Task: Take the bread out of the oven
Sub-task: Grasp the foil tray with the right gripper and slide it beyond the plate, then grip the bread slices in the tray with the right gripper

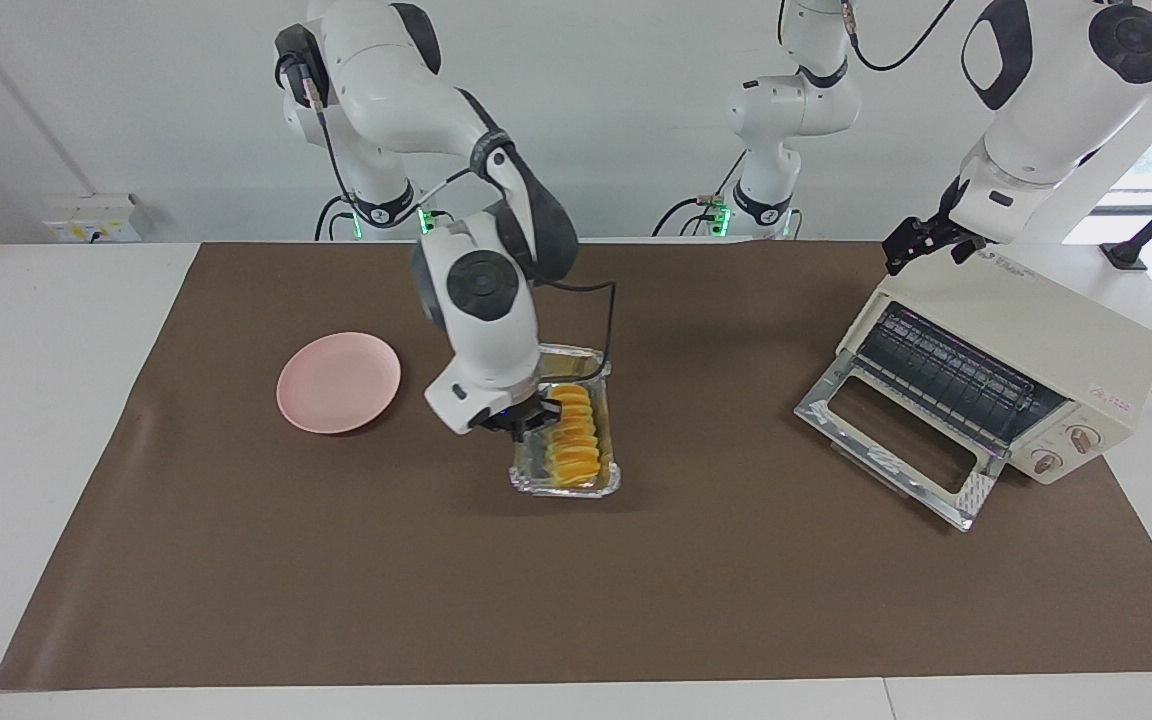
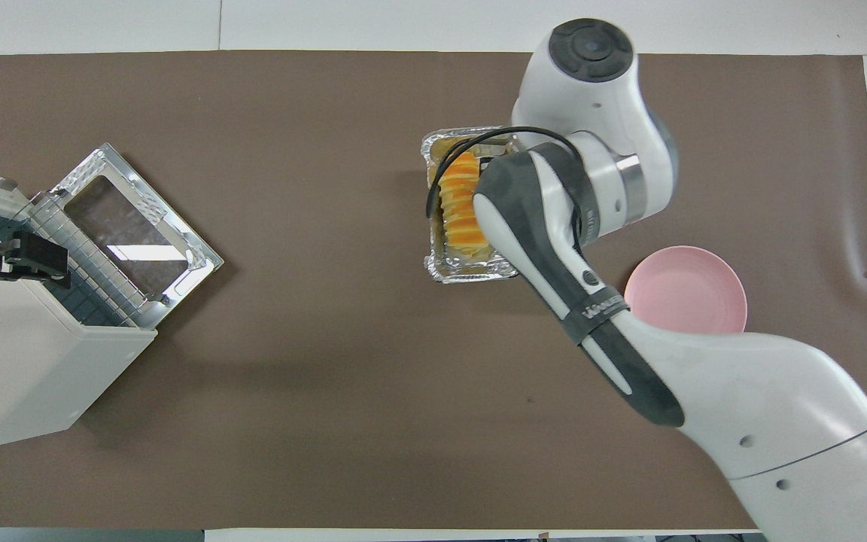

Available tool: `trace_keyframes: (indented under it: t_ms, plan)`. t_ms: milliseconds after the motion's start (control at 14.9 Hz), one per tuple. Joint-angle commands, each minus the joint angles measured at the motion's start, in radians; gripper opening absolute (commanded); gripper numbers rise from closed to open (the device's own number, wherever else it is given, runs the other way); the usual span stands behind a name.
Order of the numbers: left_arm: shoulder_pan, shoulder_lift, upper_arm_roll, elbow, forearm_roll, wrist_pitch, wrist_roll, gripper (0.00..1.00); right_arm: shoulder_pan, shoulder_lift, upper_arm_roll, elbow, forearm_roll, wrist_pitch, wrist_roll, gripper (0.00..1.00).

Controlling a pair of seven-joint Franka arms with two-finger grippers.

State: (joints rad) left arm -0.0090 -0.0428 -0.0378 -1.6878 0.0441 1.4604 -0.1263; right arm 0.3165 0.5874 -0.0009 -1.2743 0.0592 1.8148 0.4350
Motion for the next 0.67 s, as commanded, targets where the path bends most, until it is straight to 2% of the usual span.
trace_keyframes:
  t_ms: [0,134,335,602]
  plan:
    - [-0.005,-0.02,0.004,-0.016,-0.018,0.018,0.004,1.0,-0.1,0.015,0.012,0.006,0.013,0.032,-0.16,0.0]
    - [-0.005,-0.02,0.002,-0.016,-0.018,0.023,0.004,1.0,-0.184,0.015,0.007,-0.043,0.011,0.11,-0.269,0.0]
    - [-0.005,-0.019,0.002,-0.015,-0.02,0.024,0.005,1.0,-0.284,0.034,0.009,-0.062,0.027,0.15,-0.409,0.0]
    - [-0.003,-0.019,0.002,-0.012,-0.018,0.024,0.008,1.0,-0.326,0.048,0.01,-0.126,0.027,0.243,-0.421,0.0]
